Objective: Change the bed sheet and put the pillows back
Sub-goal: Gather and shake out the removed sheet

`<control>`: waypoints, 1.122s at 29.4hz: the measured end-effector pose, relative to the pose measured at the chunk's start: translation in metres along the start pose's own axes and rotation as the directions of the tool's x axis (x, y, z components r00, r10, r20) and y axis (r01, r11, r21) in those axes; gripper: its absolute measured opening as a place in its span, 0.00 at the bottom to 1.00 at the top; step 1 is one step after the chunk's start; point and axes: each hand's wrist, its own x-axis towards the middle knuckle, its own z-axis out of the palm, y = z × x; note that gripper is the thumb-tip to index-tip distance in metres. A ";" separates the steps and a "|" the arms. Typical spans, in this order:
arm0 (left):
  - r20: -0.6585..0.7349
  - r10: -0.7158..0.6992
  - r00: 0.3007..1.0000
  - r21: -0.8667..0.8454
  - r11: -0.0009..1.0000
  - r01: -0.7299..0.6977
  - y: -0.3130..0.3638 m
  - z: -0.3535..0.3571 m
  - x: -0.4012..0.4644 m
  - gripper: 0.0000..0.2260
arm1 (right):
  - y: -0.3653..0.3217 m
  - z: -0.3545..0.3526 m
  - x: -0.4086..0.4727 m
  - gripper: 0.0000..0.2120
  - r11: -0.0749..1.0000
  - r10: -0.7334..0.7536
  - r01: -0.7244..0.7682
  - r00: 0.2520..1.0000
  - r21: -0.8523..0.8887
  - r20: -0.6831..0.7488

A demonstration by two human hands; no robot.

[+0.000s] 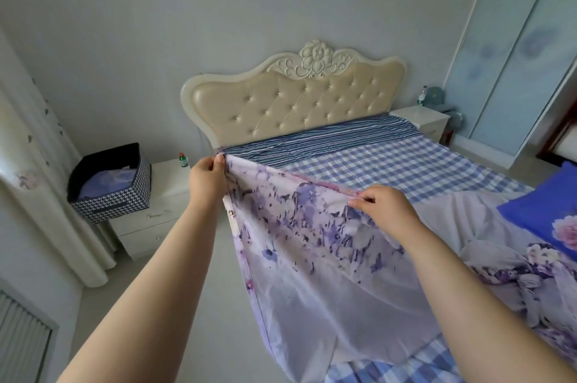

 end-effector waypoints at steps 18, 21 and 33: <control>-0.386 -0.057 0.921 -0.298 0.952 -0.066 -0.008 -0.249 0.150 0.13 | -0.375 0.113 -0.007 0.23 0.935 -0.326 0.327 0.945 0.134 -0.028; -0.361 -0.038 0.932 -0.311 0.947 -0.082 0.002 -0.255 0.162 0.15 | -0.387 0.100 -0.003 0.17 0.927 -0.308 0.322 0.946 0.192 -0.098; -0.059 0.200 0.978 -0.118 0.971 -0.206 0.002 -0.222 0.144 0.17 | -0.247 0.110 -0.006 0.10 0.997 -0.033 0.034 0.999 0.071 -0.016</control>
